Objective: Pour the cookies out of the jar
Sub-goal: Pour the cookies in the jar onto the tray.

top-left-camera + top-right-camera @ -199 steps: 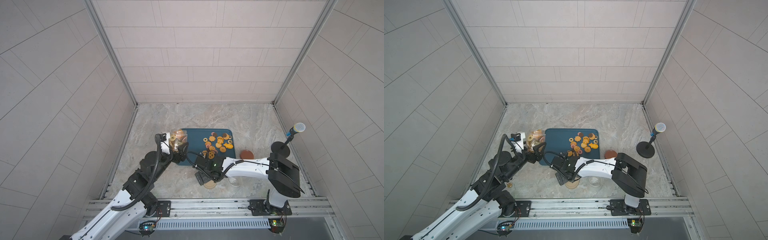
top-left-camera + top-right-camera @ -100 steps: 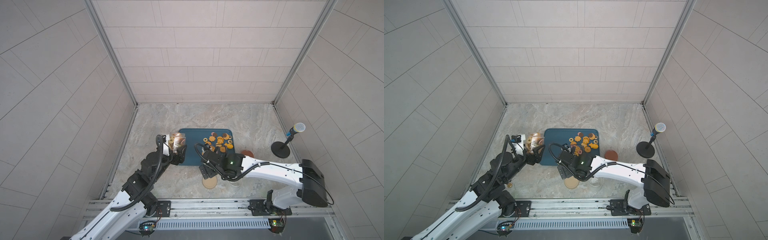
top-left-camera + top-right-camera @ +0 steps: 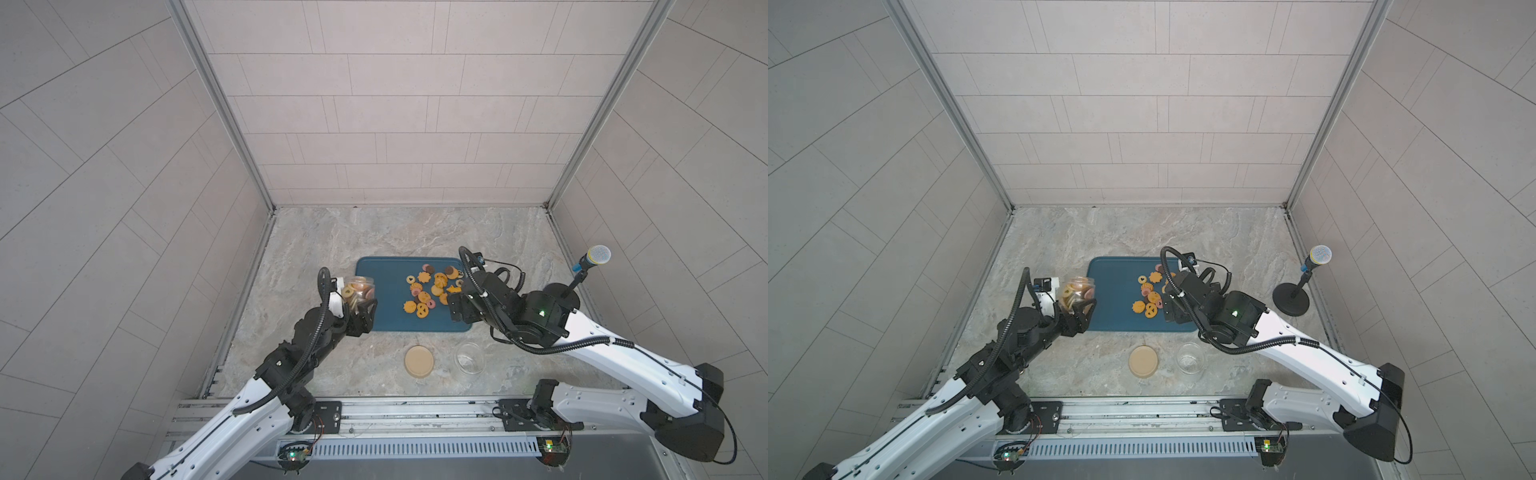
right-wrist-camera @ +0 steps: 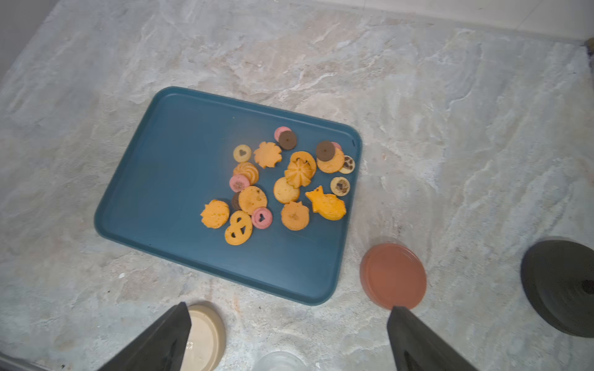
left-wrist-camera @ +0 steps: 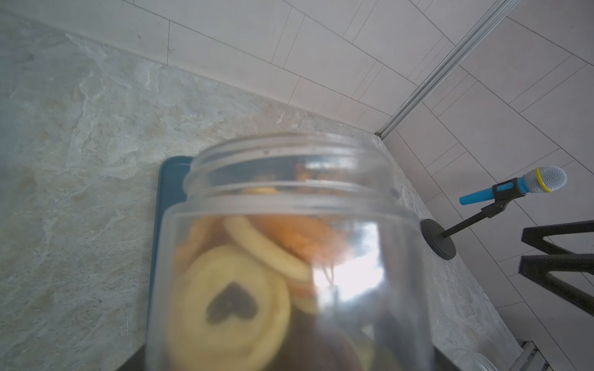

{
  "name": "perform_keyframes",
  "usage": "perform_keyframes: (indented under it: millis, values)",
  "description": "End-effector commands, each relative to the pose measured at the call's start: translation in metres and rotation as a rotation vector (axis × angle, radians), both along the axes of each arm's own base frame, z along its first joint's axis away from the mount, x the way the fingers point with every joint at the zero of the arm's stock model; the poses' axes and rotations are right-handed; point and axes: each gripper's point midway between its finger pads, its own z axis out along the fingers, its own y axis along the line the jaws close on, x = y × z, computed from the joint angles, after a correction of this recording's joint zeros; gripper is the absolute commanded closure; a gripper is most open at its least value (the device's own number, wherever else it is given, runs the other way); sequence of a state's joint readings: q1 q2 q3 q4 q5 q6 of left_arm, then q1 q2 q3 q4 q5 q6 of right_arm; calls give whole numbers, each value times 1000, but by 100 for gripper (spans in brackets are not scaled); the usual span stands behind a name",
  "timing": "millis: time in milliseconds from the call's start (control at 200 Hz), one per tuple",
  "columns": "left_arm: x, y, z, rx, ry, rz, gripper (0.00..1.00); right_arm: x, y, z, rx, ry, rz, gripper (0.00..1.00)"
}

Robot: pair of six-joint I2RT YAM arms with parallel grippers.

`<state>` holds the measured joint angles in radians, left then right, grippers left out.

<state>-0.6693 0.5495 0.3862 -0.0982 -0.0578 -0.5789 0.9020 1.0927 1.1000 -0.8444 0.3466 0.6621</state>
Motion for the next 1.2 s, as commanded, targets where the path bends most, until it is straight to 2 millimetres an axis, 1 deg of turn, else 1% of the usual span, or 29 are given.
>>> perform_keyframes:
  millis: [0,150,250,295,315,325,345,455,530,645,726,831,891,1026,1076,1116,1196]
  values:
    - [8,-11,31,-140,-75,-9,100,-1,-24,-1,-66,-10,-65,0]
    - [14,-18,8,-128,-5,-4,100,0,-46,-6,-77,-38,-147,0]
    - [19,-24,-6,-116,40,-8,100,0,-55,-12,-84,-35,-169,0]
    - [22,-28,-11,-116,59,-12,100,0,-57,-14,-85,-25,-170,0]
    - [22,-30,-9,-126,56,-13,100,0,-58,-15,-87,-22,-171,0]
    - [24,-31,-15,-116,73,-13,100,-1,-58,-15,-87,-21,-170,0]
    - [25,-33,-19,-115,84,-14,100,-1,-58,-16,-88,-18,-168,0]
    - [33,-40,-27,-118,104,-14,100,-1,-60,-18,-90,-9,-167,0]
    - [37,-41,-35,-96,125,0,100,-1,-62,-20,-90,-1,-175,0]
    - [40,-41,-49,-84,209,20,100,-2,-67,-23,-79,10,-185,0]
    - [41,-43,-53,-67,251,19,100,-3,-70,-24,-71,12,-192,0]
    - [44,-41,-60,-54,313,36,100,-5,-75,-25,-60,20,-204,0]
    - [47,-36,-66,-56,359,61,100,-5,-77,-25,-53,24,-210,0]
    - [54,-31,-84,-128,519,89,100,-7,-80,-24,-50,34,-218,0]
    - [55,-35,-89,-155,572,65,100,-7,-81,-23,-50,35,-221,0]
    - [54,-43,-90,-172,606,8,100,-7,-82,-22,-46,33,-223,0]
    - [51,-51,-99,-167,694,-29,100,-7,-83,-21,-41,33,-226,0]
